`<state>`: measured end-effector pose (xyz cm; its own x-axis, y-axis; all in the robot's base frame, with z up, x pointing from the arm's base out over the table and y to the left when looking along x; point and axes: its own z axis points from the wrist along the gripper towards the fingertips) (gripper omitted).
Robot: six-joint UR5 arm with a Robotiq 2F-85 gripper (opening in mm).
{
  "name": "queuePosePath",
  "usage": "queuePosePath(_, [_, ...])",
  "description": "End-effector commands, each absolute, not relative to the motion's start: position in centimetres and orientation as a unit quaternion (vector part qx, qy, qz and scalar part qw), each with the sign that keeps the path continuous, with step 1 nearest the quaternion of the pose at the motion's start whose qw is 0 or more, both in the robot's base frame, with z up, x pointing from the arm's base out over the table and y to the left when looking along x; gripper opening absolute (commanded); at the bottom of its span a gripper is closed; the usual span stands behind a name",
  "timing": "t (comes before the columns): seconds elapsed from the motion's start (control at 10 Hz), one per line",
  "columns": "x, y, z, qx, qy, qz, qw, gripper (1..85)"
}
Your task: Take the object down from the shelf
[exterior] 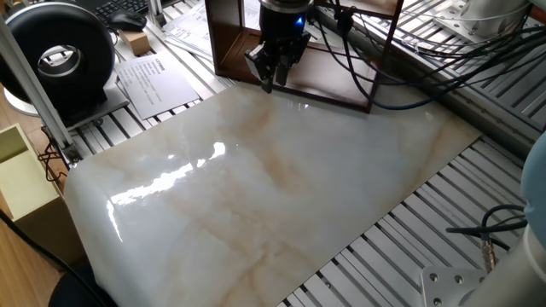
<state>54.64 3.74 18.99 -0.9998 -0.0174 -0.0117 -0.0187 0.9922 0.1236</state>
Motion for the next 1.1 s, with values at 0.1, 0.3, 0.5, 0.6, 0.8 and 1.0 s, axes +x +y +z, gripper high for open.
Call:
queuePosePath(0.1, [54.0, 4.2, 19.2, -0.028, 0.997, 0.07, -0.005, 36.3])
queuePosePath(0.3, [53.5, 2.5, 19.0, -0.045, 0.998, 0.037, -0.016, 35.0])
queuePosePath(0.5, [54.4, 2.9, 19.0, -0.069, 0.997, 0.045, 0.002, 35.7])
queuePosePath(0.6, [54.5, 3.0, 19.0, -0.069, 0.997, 0.046, 0.005, 35.0])
queuePosePath(0.8, [54.2, 3.1, 20.5, -0.065, 0.997, 0.044, 0.005, 34.7])
queuePosePath(1.0, [52.5, 3.2, 25.3, -0.068, 0.997, 0.042, -0.015, 35.0])
